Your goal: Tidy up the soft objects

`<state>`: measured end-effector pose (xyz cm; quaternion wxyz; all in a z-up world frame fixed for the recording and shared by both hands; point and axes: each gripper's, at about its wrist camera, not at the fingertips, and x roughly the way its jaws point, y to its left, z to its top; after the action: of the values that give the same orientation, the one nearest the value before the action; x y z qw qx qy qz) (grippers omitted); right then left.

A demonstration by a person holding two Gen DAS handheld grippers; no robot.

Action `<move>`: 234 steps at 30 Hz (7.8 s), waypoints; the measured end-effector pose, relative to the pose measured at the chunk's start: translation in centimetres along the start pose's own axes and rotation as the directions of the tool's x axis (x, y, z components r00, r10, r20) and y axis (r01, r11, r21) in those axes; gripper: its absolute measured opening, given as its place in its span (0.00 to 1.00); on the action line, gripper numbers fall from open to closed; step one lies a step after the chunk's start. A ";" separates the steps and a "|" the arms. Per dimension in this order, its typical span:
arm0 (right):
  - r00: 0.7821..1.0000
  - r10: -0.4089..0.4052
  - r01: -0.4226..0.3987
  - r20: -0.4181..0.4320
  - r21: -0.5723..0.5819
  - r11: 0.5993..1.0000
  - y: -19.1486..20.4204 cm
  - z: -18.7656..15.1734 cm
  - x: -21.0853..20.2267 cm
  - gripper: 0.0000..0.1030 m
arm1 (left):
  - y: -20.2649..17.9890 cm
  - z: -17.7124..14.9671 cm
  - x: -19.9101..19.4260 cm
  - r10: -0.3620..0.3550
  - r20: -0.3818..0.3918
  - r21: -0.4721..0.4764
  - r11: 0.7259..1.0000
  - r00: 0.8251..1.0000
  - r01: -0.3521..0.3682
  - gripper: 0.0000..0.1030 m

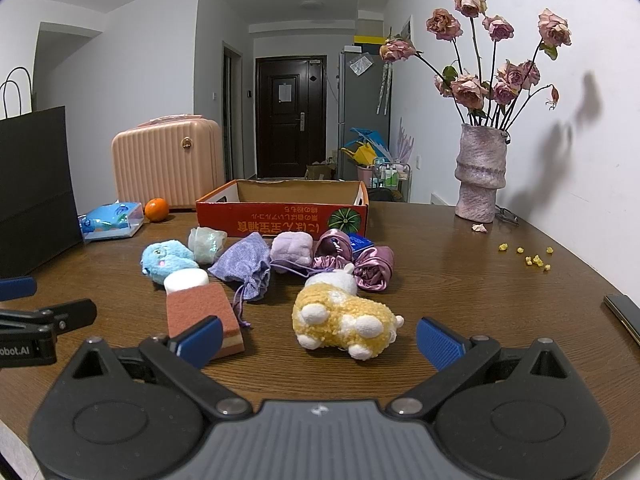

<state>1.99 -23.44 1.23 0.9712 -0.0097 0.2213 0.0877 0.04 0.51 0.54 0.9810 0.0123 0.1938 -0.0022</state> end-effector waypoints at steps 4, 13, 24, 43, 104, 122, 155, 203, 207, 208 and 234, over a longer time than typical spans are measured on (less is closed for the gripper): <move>1.000 0.000 0.000 0.000 -0.001 1.000 0.0 0.0 0.0 1.00 | 0.0 0.0 0.0 0.000 0.000 0.000 1.000 1.000 0.000 1.00; 1.000 0.000 0.000 -0.001 -0.002 1.000 -0.1 0.0 0.0 1.00 | 0.0 0.0 0.0 0.000 0.000 -0.001 1.000 1.000 0.000 1.00; 0.999 0.035 -0.035 -0.013 -0.026 0.999 0.7 0.5 1.1 1.00 | 0.8 0.5 0.5 0.005 0.004 -0.001 1.000 1.000 -0.005 1.00; 0.979 0.169 -0.187 -0.115 -0.171 0.967 6.5 1.2 7.7 1.00 | 4.0 -0.6 3.1 0.059 -0.044 -0.032 0.998 0.997 -0.060 1.00; 0.979 0.190 -0.197 -0.069 -0.117 0.973 2.9 4.4 12.5 0.69 | 2.7 2.3 9.3 0.004 -0.121 -0.003 1.000 0.993 -0.004 1.00; 0.997 0.075 -0.076 -0.026 -0.043 0.996 -2.3 5.4 13.7 0.69 | -1.1 3.1 17.7 -0.038 -0.238 0.050 0.997 0.971 0.052 0.84; 0.998 0.055 -0.056 -0.034 -0.052 0.997 -2.5 7.6 15.7 0.69 | -0.3 6.9 17.6 -0.111 -0.171 0.012 0.993 0.979 0.114 0.53; 0.990 0.010 -0.015 -0.137 -0.030 0.999 -0.4 21.0 36.4 0.69 | 0.0 20.6 35.0 0.050 -0.158 -0.066 0.996 0.986 -0.061 0.53; 0.987 0.005 -0.009 -0.158 -0.024 1.000 -0.3 21.2 38.4 0.69 | 0.1 20.8 36.8 0.065 -0.180 -0.072 0.994 0.982 -0.079 0.53; 0.987 0.002 -0.006 -0.163 -0.025 1.000 -0.3 21.2 38.9 0.69 | 0.1 20.9 37.4 0.070 -0.187 -0.075 0.994 0.980 -0.085 0.53; 0.964 -0.036 0.033 -0.263 -0.017 0.999 -0.7 19.2 46.3 0.89 | 1.1 19.4 45.0 0.125 -0.294 -0.084 0.984 0.948 -0.156 0.80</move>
<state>51.38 -15.38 -1.44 0.9346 -0.0313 0.3474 0.0700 49.02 1.19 1.35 0.9393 -0.0260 0.3328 0.0799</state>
